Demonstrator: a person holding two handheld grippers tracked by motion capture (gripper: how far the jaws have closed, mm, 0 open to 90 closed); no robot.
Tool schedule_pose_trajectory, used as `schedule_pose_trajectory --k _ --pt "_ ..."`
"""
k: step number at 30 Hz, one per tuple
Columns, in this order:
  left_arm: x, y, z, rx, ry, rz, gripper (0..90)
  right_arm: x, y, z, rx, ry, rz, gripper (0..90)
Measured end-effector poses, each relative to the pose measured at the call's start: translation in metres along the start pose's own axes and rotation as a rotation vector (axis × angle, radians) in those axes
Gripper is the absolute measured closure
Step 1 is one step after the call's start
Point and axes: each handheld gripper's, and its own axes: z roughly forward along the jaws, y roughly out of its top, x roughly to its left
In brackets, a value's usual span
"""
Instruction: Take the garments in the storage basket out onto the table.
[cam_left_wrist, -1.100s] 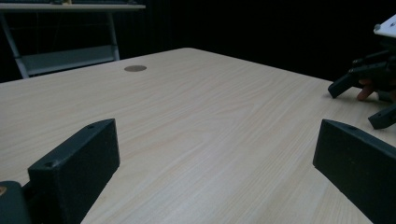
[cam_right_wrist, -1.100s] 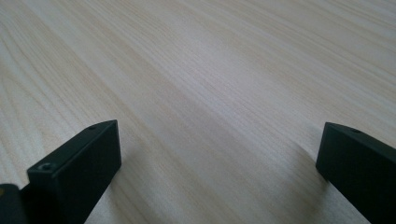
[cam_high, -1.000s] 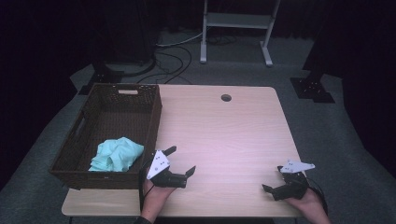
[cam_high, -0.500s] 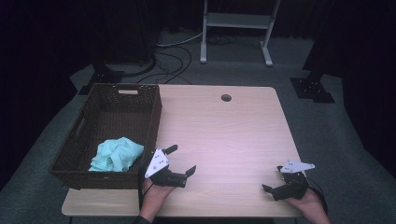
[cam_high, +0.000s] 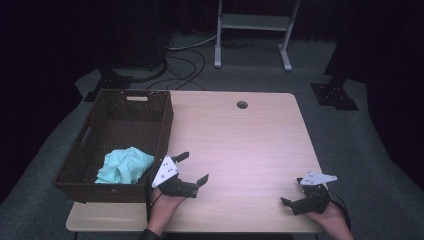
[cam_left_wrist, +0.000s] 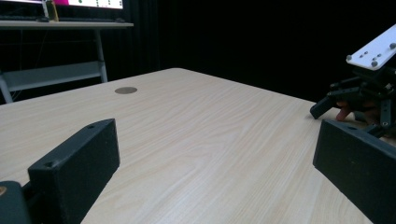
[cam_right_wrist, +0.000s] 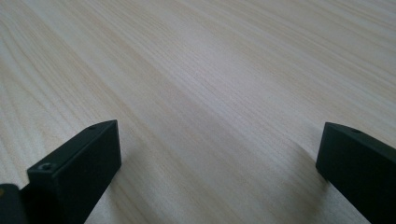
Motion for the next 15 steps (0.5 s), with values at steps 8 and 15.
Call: schedule_pose_trajectory --k 8,15 --pt "0.0 0.0046 -0.001 -0.008 -0.004 -0.001 0.0 0.0 0.0 0.0 0.0 0.0 0.0 0.0" --pt "-0.0002 0.0093 -0.0022 -0.015 -0.005 0.006 0.0 0.0005 -0.0002 -0.0003 0.001 0.0 -0.001 0.0"
